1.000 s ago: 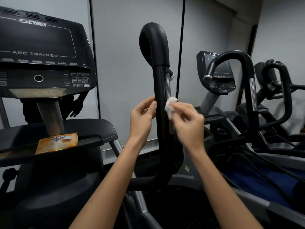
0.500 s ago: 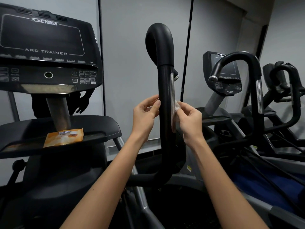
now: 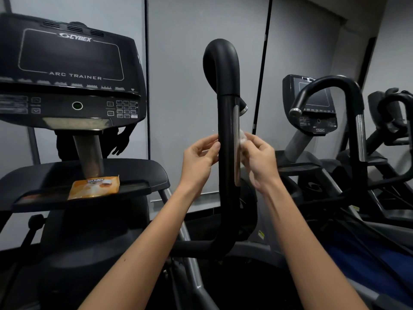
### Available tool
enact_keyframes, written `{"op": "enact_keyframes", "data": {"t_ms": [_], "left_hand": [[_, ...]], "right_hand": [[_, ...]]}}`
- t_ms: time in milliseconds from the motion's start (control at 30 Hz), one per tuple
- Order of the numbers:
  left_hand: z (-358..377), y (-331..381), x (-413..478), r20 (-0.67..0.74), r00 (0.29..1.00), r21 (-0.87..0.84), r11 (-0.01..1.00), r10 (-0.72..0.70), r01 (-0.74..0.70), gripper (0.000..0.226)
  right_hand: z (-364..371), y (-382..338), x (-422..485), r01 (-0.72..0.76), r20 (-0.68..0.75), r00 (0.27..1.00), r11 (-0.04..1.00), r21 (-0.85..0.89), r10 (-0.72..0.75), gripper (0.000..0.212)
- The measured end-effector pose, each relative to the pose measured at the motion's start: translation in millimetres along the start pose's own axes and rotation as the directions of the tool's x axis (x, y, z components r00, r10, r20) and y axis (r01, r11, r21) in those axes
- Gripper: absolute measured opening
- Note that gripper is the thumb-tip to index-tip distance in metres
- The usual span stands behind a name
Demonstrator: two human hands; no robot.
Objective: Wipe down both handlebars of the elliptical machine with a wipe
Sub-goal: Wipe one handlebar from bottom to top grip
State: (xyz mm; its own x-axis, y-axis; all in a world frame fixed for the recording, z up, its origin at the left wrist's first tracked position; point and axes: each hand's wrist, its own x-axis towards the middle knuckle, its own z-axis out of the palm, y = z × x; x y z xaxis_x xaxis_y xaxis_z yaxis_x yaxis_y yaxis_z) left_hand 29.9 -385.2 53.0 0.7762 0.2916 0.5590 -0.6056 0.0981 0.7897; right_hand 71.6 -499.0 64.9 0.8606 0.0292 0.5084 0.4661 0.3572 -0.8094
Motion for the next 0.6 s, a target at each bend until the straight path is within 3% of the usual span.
{"op": "enact_keyframes", "data": {"t_ms": [133, 267, 467, 600], "left_hand": [[0.5, -0.6, -1.1, -0.007, 1.0, 0.01, 1.0, -0.004, 0.004, 0.024], [-0.9, 0.3, -0.6, 0.0, 1.0, 0.019, 1.0, -0.018, 0.018, 0.024], [-5.8, 2.6, 3.8, 0.057, 0.997, 0.018, 0.999, -0.046, 0.045, 0.025], [-5.8, 3.6, 14.1, 0.069, 0.995, -0.08, 0.994, -0.068, 0.073, 0.028]], "right_hand": [[-15.3, 24.1, -12.8, -0.19, 0.079, 0.979, 0.98, 0.058, 0.186, 0.029], [-12.4, 20.5, -27.5, -0.15, -0.007, 0.989, 0.988, 0.028, 0.15, 0.029], [20.4, -23.3, 0.0, 0.21, -0.089, 0.972, 0.972, -0.11, -0.22, 0.011], [25.0, -17.0, -12.7, 0.479, -0.002, 0.833, 0.723, -0.498, -0.553, 0.023]]}}
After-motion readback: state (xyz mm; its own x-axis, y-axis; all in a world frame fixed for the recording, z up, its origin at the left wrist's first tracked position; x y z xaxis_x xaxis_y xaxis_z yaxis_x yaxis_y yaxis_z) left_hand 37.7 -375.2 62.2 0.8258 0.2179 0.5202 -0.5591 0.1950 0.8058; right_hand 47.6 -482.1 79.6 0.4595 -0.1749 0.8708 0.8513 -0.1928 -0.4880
